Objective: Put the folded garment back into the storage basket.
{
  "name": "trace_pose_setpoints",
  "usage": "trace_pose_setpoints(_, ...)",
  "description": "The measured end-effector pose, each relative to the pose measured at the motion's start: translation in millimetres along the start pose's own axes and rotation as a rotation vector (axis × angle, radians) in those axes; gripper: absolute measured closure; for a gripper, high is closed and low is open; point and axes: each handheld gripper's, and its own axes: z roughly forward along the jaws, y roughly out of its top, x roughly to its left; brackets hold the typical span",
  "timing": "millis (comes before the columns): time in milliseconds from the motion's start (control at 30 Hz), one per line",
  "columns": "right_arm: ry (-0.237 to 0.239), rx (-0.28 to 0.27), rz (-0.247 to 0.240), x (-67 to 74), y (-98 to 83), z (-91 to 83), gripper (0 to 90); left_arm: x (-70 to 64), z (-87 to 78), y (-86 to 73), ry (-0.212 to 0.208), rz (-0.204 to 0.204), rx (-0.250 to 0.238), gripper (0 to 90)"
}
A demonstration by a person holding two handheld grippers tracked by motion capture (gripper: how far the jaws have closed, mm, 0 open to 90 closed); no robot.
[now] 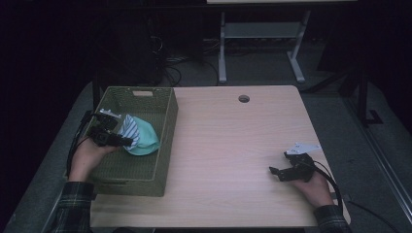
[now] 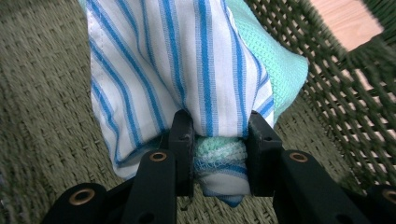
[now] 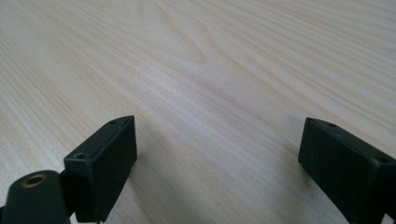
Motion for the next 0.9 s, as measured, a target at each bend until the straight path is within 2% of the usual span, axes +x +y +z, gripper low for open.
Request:
trace_pose_setpoints(300, -0.003, -0.003, -0.003, -0.2, 0.1, 0.2, 11.1, 6.0, 18.4, -6.8, 0.003, 0.000, 0.052, 67.4)
trace_pose_setpoints(400, -0.002, -0.002, -0.002, -0.1, 0.1, 0.2, 11.1, 8.9, 24.7, -9.3, 0.010, -0.001, 0.076, 67.2)
trace_pose_setpoints(433, -0.002, -0.002, -0.002, -0.1, 0.1, 0.2, 11.1, 10.8, 27.0, -10.1, 0.015, 0.011, 0.091, 67.0)
trace_pose_setpoints(600, -0.002, -0.002, -0.003, -0.2, 0.1, 0.2, 11.1, 17.2, 37.0, -15.5, 0.018, 0.004, 0.125, 66.2)
trace_pose_setpoints(900, -0.003, -0.003, -0.002, -0.1, 0.1, 0.2, 11.1, 17.6, 48.7, -19.0, 0.022, 0.037, 0.184, 61.0)
